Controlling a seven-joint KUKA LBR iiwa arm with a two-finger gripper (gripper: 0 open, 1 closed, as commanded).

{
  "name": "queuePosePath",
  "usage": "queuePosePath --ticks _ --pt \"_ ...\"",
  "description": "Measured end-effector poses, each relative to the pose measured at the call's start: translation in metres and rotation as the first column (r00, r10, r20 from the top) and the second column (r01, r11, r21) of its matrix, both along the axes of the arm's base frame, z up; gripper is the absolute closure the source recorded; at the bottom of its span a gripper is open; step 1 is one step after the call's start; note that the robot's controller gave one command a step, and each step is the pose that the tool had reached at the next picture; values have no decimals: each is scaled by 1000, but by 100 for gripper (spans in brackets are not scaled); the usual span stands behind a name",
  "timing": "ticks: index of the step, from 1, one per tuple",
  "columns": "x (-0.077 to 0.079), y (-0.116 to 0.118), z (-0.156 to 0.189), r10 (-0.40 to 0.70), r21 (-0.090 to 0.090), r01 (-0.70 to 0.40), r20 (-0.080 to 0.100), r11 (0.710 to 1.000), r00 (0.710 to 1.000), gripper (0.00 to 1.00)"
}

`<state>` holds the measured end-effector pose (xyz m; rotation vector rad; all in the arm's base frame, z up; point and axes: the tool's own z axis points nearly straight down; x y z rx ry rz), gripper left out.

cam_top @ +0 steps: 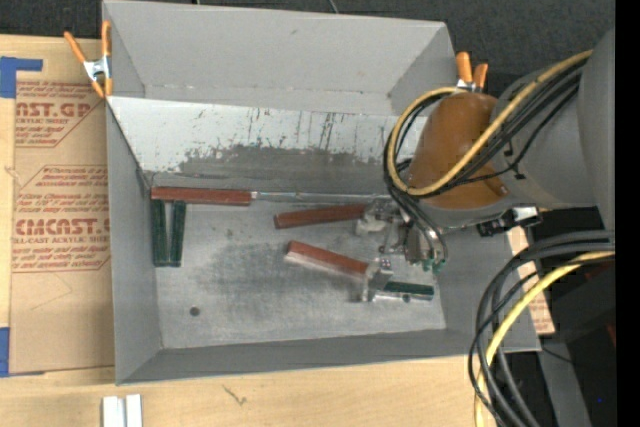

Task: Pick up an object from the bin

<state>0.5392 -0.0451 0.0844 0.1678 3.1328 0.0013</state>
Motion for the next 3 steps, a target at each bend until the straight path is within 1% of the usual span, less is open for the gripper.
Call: queuePosePath --ticks 1,2,3 --pt "-11 13 17 24 -1 -24 -8 1000 1000 0" --pt "-12 20 45 24 0 -24 0 1000 1000 0" --pt "-21 35 -4 -185 0 185 -3 983 983 0"
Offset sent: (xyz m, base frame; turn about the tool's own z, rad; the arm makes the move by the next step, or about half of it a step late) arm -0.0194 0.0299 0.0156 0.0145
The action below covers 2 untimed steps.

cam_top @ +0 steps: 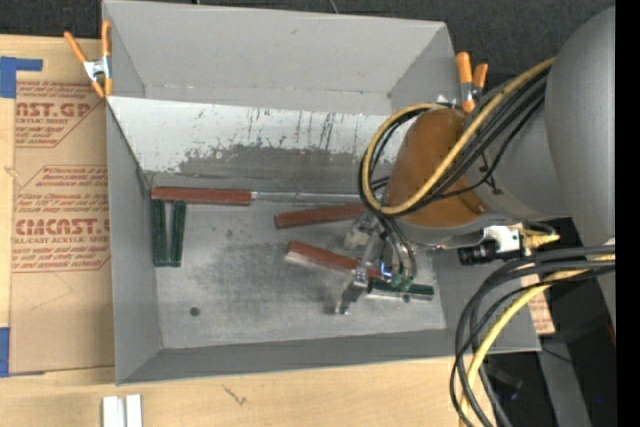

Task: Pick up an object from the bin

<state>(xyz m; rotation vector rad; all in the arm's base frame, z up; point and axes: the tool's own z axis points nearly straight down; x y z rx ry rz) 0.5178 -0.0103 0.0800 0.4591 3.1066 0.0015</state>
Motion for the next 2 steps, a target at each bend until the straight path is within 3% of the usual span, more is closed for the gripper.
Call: queuePosePath --ticks 1,2 --pt "7 1 -4 120 -5 -120 17 993 993 100" --pt "7 1 -4 120 -5 -120 17 993 993 100"
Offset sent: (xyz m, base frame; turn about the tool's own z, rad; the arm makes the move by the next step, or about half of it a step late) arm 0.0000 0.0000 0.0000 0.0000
